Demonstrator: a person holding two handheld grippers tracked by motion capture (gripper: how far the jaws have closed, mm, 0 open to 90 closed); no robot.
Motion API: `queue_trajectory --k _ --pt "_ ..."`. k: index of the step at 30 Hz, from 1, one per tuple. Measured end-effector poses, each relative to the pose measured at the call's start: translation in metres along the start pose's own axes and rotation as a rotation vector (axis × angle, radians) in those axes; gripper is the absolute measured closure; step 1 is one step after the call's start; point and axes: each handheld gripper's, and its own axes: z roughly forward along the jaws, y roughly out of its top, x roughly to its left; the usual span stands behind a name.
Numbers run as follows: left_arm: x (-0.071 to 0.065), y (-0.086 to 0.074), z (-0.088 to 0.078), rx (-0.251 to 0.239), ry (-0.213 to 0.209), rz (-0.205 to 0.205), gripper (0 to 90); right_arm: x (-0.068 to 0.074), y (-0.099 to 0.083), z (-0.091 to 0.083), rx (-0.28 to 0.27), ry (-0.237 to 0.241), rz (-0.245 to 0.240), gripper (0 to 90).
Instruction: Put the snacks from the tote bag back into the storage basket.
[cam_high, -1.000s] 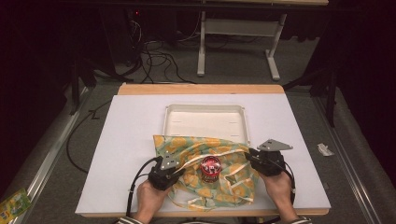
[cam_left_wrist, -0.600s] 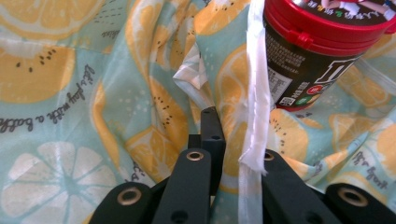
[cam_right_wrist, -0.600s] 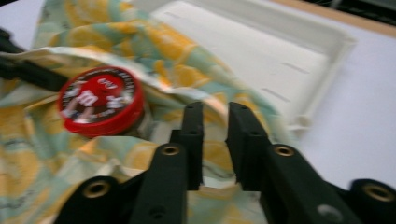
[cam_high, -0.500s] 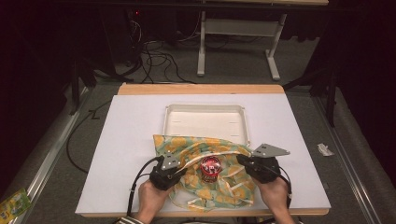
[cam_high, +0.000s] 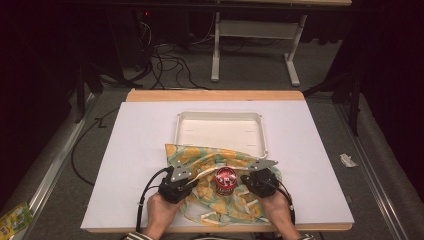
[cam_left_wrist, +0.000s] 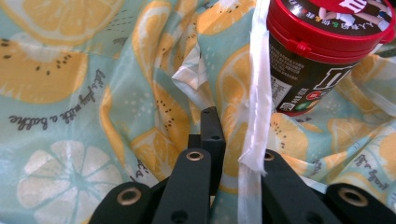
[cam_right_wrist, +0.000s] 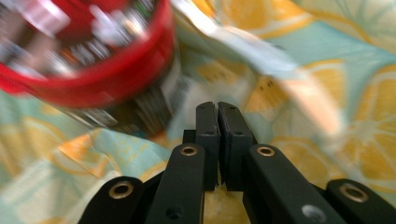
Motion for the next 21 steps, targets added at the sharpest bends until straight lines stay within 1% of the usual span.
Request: queue_trajectory --k 1,2,3,6,11,15,16,17,18,21 --pt "0.0 0.0 -0.001 0.001 0.002 -0.003 89.6 -0.002 -0.002 0.0 0.007 -0.005 0.0 88.4" --pt "0.001 0.0 -0.001 0.0 0.006 -0.005 89.6 -0.004 -0.004 0.0 0.019 -0.026 0.004 88.4" --pt "0.002 0.0 -0.002 0.0 0.01 -0.007 89.6 -0.006 -0.005 0.0 0.025 -0.035 -0.001 88.3" --pt "0.005 0.0 -0.005 -0.004 0.026 -0.016 89.6 -0.013 -0.011 -0.003 0.056 -0.092 -0.011 88.2" --pt "0.009 -0.003 -0.008 0.002 0.057 -0.03 89.3 -0.032 -0.023 -0.011 0.065 -0.125 0.024 88.3" --pt "0.01 -0.004 -0.008 0.014 0.08 -0.028 89.2 -0.047 -0.029 -0.017 0.061 -0.155 0.046 88.3" --pt "0.01 -0.004 -0.009 0.018 0.083 -0.023 89.2 -0.051 -0.03 -0.019 0.061 -0.166 0.051 88.3" --pt "0.01 -0.005 -0.009 0.019 0.084 -0.025 89.2 -0.054 -0.031 -0.02 0.055 -0.164 0.055 88.3" --pt "0.01 -0.006 -0.009 0.02 0.084 -0.029 89.2 -0.057 -0.032 -0.021 0.057 -0.172 0.065 88.3" --pt "0.01 -0.008 -0.009 0.027 0.081 -0.032 89.3 -0.067 -0.038 -0.022 0.06 -0.169 0.084 88.8"
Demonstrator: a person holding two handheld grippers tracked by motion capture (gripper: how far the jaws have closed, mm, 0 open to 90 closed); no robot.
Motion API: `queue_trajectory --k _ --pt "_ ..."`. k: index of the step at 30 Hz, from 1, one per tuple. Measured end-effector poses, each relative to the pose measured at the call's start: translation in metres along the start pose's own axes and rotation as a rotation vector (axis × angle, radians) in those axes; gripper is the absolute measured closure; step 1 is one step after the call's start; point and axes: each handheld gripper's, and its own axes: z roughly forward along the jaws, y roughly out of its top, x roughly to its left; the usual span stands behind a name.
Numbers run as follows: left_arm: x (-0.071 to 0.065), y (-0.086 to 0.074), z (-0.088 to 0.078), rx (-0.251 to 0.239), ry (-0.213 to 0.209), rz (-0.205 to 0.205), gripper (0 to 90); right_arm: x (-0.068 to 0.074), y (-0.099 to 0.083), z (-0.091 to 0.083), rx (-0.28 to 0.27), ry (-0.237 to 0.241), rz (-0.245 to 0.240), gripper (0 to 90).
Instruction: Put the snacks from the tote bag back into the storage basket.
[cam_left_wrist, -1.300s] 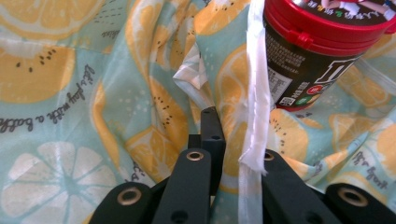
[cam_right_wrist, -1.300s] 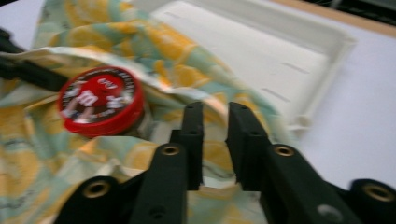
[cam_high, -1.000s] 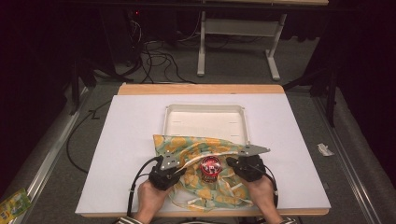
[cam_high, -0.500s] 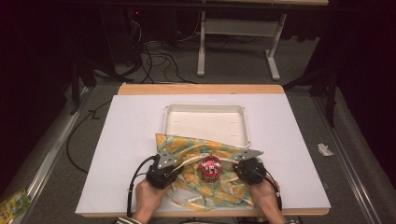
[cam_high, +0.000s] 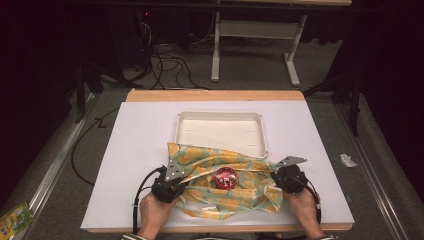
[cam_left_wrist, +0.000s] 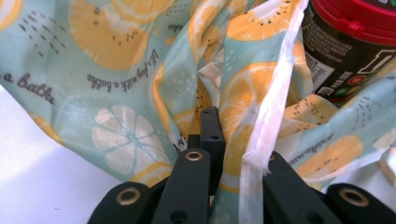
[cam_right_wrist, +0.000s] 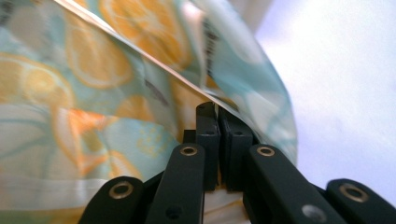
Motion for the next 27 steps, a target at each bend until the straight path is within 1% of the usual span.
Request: queue_trajectory --k 5,9,13,15,17,18,20,22,24,26,27 --pt "0.0 -0.002 0.0 0.009 0.001 0.004 89.2 -0.008 -0.005 -0.001 -0.011 -0.011 0.007 90.0" --pt "0.002 -0.006 0.002 0.026 -0.007 -0.008 89.2 -0.013 -0.007 -0.001 -0.019 -0.013 0.01 90.0" --pt "0.002 -0.013 0.004 0.052 -0.013 -0.003 89.1 -0.014 -0.008 0.0 -0.025 -0.019 0.013 90.0" --pt "0.003 -0.016 0.003 0.054 -0.018 -0.01 88.5 -0.014 -0.008 0.0 -0.029 -0.021 0.01 90.0" --pt "0.003 -0.016 0.001 0.044 -0.018 -0.019 86.4 -0.013 -0.008 0.0 -0.031 -0.024 0.004 90.0" --pt "0.003 -0.016 0.001 0.036 -0.018 -0.025 85.0 -0.012 -0.009 0.0 -0.034 -0.029 -0.002 90.0" --pt "0.004 -0.014 -0.003 0.021 -0.019 -0.026 80.5 -0.012 -0.01 0.001 -0.046 -0.029 0.002 90.0" --pt "0.003 -0.013 -0.008 -0.006 -0.022 -0.012 71.8 -0.013 -0.012 0.001 -0.059 -0.025 0.006 90.0" --pt "0.002 -0.009 -0.015 -0.029 -0.012 0.0 63.1 -0.014 -0.014 0.001 -0.069 -0.023 0.011 90.0" --pt "0.0 -0.006 -0.022 -0.059 -0.013 0.006 54.3 -0.013 -0.015 0.0 -0.07 -0.022 0.011 90.0" --pt "0.0 -0.003 -0.027 -0.074 -0.009 0.008 51.2 -0.013 -0.015 0.001 -0.077 -0.024 0.009 90.0"
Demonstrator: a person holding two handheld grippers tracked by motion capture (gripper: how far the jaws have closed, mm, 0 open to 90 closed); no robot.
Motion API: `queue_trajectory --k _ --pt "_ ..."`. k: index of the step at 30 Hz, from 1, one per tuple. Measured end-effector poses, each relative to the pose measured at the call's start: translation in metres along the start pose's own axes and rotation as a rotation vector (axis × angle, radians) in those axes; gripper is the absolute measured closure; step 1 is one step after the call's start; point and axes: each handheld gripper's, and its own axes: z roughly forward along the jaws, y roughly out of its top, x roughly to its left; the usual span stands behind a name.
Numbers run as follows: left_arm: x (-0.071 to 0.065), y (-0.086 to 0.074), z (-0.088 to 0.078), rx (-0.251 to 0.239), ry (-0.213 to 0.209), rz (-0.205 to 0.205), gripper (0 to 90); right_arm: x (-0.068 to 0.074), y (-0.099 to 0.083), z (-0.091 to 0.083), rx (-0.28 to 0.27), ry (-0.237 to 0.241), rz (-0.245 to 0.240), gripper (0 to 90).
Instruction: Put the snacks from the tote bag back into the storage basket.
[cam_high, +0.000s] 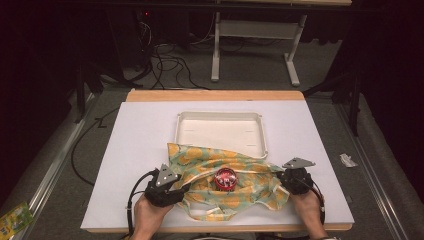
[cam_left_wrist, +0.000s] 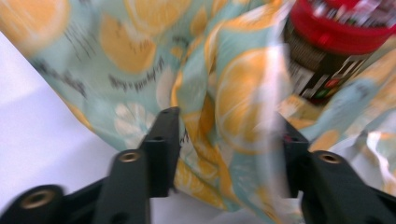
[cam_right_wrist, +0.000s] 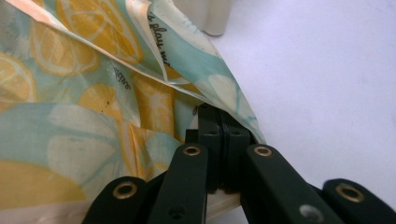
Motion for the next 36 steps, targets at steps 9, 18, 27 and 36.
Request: queue_trajectory --k 9,18,27,36 --pt "0.004 0.031 -0.008 -0.064 0.035 0.018 37.6 0.0 0.0 0.0 0.001 -0.001 -0.002 90.0" --pt "0.043 0.053 0.003 -0.083 0.159 -0.088 30.8 0.0 0.001 0.0 0.007 -0.002 -0.009 90.0" --pt "0.07 0.051 0.015 -0.055 0.149 -0.169 48.7 0.0 0.001 0.0 0.008 0.002 -0.009 90.0" --pt "0.067 0.042 0.017 0.021 0.066 -0.105 90.0 0.0 0.003 0.0 0.026 0.003 -0.013 90.0"
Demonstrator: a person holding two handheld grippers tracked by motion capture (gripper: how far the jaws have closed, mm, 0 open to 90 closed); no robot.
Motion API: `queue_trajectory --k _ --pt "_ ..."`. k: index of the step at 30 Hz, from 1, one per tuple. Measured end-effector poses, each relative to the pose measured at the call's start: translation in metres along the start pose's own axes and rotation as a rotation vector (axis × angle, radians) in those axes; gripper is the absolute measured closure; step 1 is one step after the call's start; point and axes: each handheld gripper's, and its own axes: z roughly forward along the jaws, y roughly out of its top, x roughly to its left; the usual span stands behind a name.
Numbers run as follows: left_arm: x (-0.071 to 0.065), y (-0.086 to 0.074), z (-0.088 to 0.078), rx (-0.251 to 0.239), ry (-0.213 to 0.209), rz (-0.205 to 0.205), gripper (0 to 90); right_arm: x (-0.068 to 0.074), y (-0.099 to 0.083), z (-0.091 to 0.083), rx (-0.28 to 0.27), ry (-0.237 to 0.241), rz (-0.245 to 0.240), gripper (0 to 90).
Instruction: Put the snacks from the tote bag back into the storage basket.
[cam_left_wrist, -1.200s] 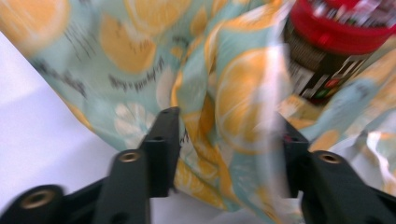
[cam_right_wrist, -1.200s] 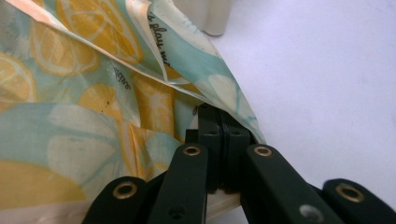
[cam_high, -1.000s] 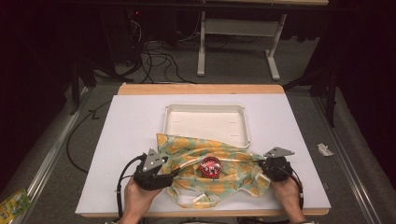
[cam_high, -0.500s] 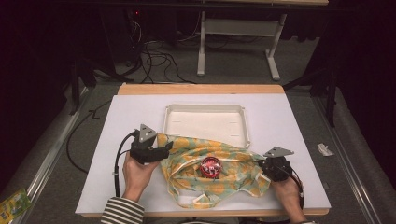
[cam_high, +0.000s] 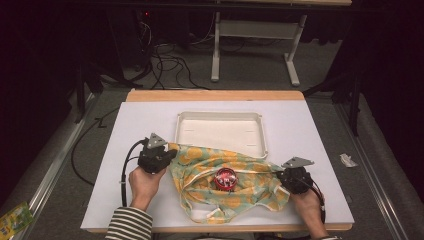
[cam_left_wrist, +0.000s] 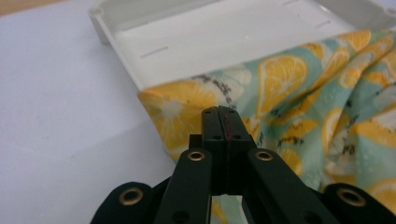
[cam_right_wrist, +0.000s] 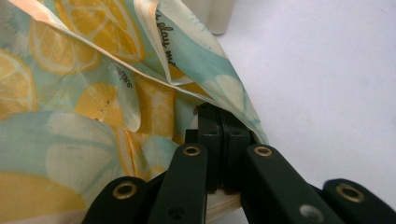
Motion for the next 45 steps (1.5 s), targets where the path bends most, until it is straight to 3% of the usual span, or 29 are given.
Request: queue_trajectory --k 10,14,17,19,23,25,30,31,35,38,45 --pt "0.002 -0.034 -0.002 0.075 -0.012 -0.014 90.0 0.0 0.001 0.001 -0.003 0.002 0.0 90.0" --pt "0.005 -0.039 -0.007 0.014 -0.021 -0.037 90.0 0.0 0.001 0.0 0.003 -0.004 -0.003 90.0" --pt "0.008 -0.034 -0.009 -0.048 -0.022 -0.086 68.5 0.001 0.001 0.001 0.003 -0.007 -0.005 90.0" --pt "0.009 -0.031 -0.009 -0.063 0.009 -0.094 53.9 0.001 0.001 0.0 0.004 -0.007 -0.004 90.0" --pt "0.01 -0.023 -0.001 -0.064 0.025 -0.099 40.9 0.001 0.001 0.001 0.004 -0.008 -0.008 90.0" --pt "0.01 -0.02 0.003 -0.06 0.019 -0.09 43.6 0.001 0.001 0.001 0.004 -0.005 -0.008 90.0" --pt "0.006 -0.018 0.004 -0.052 -0.026 -0.045 86.6 0.0 0.001 0.001 0.006 -0.006 -0.008 90.0" --pt "0.004 -0.019 0.003 -0.044 -0.028 -0.036 90.0 0.0 0.002 0.0 0.009 -0.005 -0.008 90.0" --pt "-0.003 -0.025 -0.003 0.014 -0.014 0.02 90.0 0.0 0.002 0.001 0.007 -0.003 -0.008 90.0" --pt "-0.008 -0.034 -0.006 0.058 -0.014 0.033 90.0 0.0 0.002 0.001 0.009 -0.003 -0.008 90.0" --pt "-0.002 -0.052 0.012 0.186 0.017 0.014 90.0 0.0 0.002 0.001 0.01 -0.005 -0.008 90.0"
